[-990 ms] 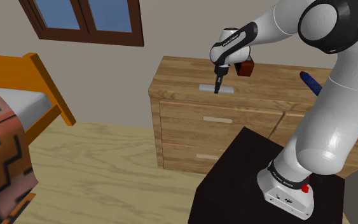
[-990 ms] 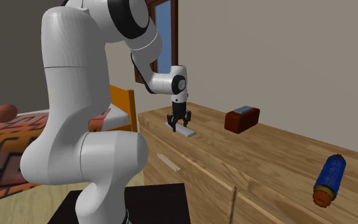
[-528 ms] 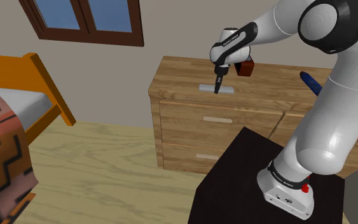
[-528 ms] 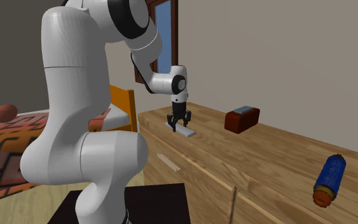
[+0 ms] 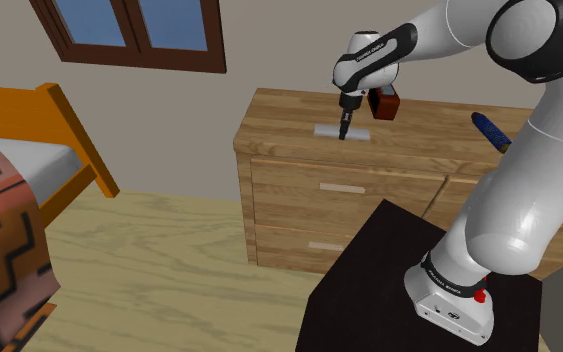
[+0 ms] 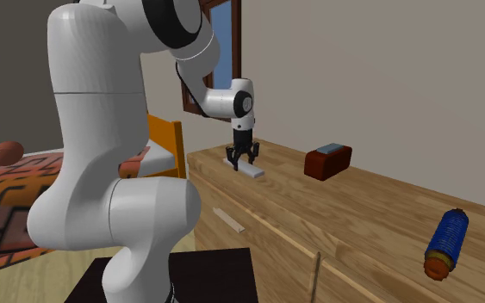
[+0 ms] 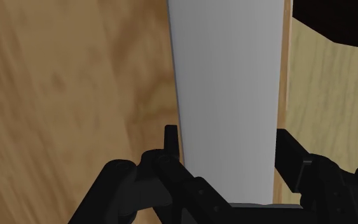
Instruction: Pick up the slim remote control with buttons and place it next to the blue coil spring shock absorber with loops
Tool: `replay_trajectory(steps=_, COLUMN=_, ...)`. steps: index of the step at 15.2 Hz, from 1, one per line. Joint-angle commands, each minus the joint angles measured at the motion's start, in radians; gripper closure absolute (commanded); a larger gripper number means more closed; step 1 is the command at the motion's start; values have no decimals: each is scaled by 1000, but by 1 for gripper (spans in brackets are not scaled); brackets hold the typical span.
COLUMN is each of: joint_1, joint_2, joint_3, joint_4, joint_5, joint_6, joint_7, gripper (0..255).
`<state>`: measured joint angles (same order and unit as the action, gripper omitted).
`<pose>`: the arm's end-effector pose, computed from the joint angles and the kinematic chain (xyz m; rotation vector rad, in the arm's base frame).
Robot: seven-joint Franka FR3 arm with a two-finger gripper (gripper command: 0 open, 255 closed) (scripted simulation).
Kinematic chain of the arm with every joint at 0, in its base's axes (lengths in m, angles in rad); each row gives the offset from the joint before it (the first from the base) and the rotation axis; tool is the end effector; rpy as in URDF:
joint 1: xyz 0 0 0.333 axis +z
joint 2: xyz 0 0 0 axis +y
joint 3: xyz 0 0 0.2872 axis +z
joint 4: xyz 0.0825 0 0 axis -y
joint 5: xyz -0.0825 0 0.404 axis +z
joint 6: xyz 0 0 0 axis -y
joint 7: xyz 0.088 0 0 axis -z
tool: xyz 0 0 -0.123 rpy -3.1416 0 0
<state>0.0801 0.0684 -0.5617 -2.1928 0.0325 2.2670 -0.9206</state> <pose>0.4922 -0.2564 0.3035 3.0537 0.6504 0.0085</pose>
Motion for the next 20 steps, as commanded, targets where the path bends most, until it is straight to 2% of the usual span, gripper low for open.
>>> replay_trajectory(steps=1, joint_1=2, joint_2=-20, joint_3=-1, joint_4=14, joint_5=-14, joint_6=-31, joint_7=10, gripper=255)
replay_trajectory(steps=16, joint_1=9, joint_2=-111, joint_3=4, joint_4=120, joint_5=-71, joint_6=-215, joint_7=50, gripper=255)
replay_trajectory(steps=20, joint_1=-34, joint_2=-164, joint_3=-39, joint_4=71, joint_5=-105, joint_6=-208, joint_7=-19, gripper=255)
